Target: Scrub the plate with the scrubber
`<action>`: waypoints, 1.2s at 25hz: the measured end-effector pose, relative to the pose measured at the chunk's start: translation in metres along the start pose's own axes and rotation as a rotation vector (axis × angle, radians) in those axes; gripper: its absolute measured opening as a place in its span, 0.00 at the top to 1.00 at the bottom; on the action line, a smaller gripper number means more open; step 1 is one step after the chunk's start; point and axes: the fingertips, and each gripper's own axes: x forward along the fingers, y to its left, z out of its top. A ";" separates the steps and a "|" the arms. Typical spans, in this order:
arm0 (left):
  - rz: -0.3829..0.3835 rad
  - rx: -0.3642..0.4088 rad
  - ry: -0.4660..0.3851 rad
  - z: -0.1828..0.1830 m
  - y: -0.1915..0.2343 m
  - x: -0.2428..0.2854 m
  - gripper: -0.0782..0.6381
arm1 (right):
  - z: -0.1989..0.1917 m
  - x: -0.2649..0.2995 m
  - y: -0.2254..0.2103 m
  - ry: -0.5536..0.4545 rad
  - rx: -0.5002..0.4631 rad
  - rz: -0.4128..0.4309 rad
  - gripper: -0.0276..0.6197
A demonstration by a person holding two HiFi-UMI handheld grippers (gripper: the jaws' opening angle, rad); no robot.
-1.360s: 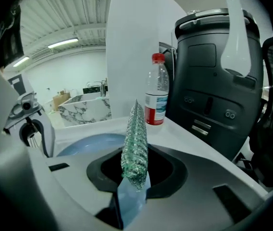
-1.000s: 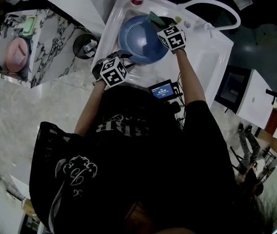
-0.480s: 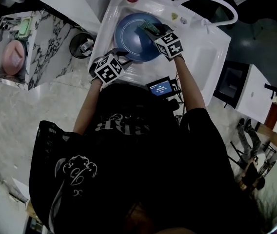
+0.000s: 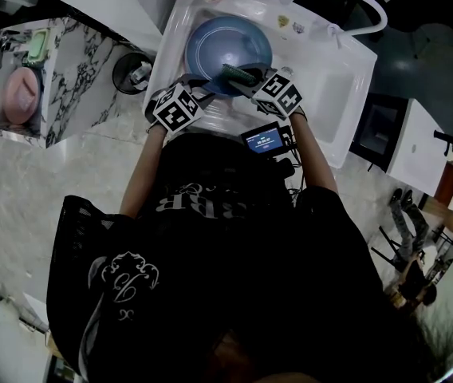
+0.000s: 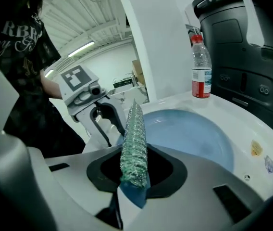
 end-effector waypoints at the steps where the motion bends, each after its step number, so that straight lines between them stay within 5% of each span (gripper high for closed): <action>1: 0.002 -0.001 0.000 0.000 0.001 0.000 0.68 | 0.000 0.000 0.006 0.010 -0.019 0.013 0.82; 8: 0.014 0.001 0.005 0.001 0.006 0.002 0.68 | 0.007 0.004 0.017 0.058 -0.104 0.052 0.82; 19: 0.005 0.044 0.032 0.000 0.005 0.002 0.68 | 0.038 -0.024 -0.101 -0.007 -0.156 -0.297 0.82; 26: 0.009 0.095 0.071 -0.001 0.005 0.003 0.68 | 0.035 -0.025 -0.142 0.106 -0.305 -0.350 0.82; 30: 0.024 0.126 0.113 -0.001 0.008 0.006 0.68 | 0.025 -0.021 -0.141 0.138 -0.290 -0.332 0.82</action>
